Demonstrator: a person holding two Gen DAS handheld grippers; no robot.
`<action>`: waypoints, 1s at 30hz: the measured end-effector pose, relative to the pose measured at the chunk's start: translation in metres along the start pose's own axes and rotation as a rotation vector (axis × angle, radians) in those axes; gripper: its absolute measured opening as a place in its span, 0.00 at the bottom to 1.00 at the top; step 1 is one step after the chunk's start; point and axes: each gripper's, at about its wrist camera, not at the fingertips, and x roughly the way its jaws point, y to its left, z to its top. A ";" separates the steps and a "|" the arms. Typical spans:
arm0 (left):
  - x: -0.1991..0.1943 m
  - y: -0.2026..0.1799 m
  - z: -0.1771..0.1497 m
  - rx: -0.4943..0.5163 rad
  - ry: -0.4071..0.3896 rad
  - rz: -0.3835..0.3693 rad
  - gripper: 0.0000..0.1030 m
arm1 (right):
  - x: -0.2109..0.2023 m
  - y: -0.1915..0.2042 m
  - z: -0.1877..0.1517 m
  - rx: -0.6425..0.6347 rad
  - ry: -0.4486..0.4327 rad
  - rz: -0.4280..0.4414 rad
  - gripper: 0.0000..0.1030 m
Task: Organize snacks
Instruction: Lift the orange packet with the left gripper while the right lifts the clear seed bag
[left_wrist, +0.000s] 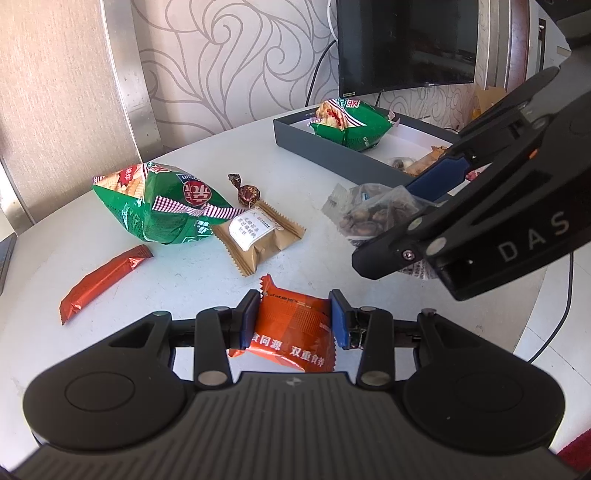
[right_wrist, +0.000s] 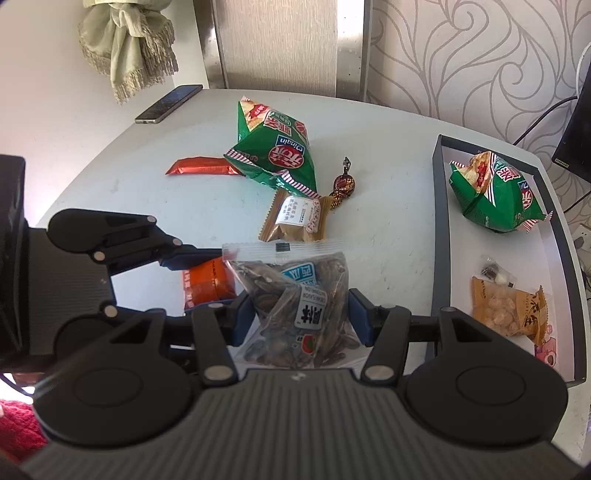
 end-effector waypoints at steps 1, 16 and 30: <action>0.000 0.000 0.000 -0.003 0.000 0.000 0.45 | -0.001 0.000 0.000 -0.001 -0.003 0.001 0.55; -0.005 -0.009 0.017 0.006 -0.033 0.000 0.45 | -0.021 -0.007 0.001 0.006 -0.044 -0.016 0.55; -0.005 -0.025 0.043 0.037 -0.071 -0.035 0.45 | -0.046 -0.020 0.001 0.010 -0.079 -0.055 0.55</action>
